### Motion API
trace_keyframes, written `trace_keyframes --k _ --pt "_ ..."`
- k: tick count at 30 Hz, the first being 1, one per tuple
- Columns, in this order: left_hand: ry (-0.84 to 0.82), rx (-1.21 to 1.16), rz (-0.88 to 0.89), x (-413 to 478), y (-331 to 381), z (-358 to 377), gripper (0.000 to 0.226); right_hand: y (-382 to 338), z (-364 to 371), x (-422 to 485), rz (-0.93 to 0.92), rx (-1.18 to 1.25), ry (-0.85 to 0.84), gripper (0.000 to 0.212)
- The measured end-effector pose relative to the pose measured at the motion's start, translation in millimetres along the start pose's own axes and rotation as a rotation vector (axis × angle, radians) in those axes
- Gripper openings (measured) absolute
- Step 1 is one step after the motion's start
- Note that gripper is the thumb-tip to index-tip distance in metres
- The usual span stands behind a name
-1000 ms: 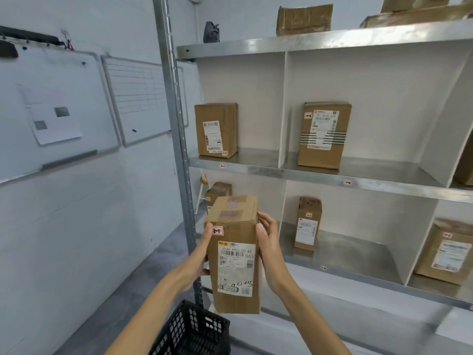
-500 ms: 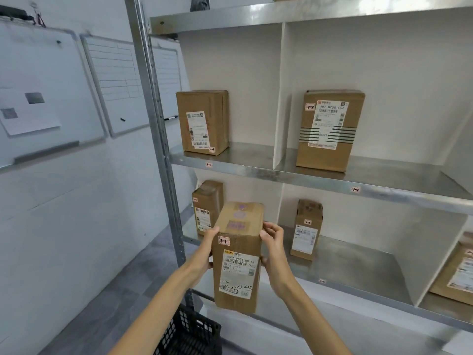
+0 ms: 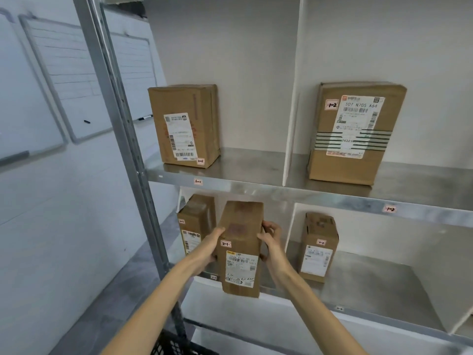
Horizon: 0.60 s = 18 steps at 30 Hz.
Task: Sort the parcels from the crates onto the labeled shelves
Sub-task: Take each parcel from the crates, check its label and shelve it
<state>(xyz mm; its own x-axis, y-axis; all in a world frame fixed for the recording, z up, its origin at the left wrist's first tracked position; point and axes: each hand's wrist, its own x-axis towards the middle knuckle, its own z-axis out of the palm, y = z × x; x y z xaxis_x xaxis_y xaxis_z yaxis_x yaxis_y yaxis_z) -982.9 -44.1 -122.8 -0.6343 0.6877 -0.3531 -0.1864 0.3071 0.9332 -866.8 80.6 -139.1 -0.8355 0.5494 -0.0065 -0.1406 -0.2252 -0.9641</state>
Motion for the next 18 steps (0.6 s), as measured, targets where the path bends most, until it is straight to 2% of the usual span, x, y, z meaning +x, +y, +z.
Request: trace_keyframes --k 3,8,12,15,18 --pt "-0.042 0.019 -0.027 28 0 -4 0.034 11 2 23 -0.015 0.007 0.060 0.052" --pt "-0.063 0.081 -0.058 72 -9 -7 0.036 35 -6 57 -0.013 0.019 0.151 0.039" --pt "-0.092 0.078 -0.077 99 -23 -7 0.029 50 -10 72 0.009 -0.017 0.206 0.056" --pt "-0.057 0.046 -0.110 112 -37 -7 0.021 68 -13 78 0.021 -0.074 0.208 0.044" --pt "-0.047 0.059 -0.085 123 -44 -3 0.021 81 -18 82 0.006 -0.087 0.297 0.037"
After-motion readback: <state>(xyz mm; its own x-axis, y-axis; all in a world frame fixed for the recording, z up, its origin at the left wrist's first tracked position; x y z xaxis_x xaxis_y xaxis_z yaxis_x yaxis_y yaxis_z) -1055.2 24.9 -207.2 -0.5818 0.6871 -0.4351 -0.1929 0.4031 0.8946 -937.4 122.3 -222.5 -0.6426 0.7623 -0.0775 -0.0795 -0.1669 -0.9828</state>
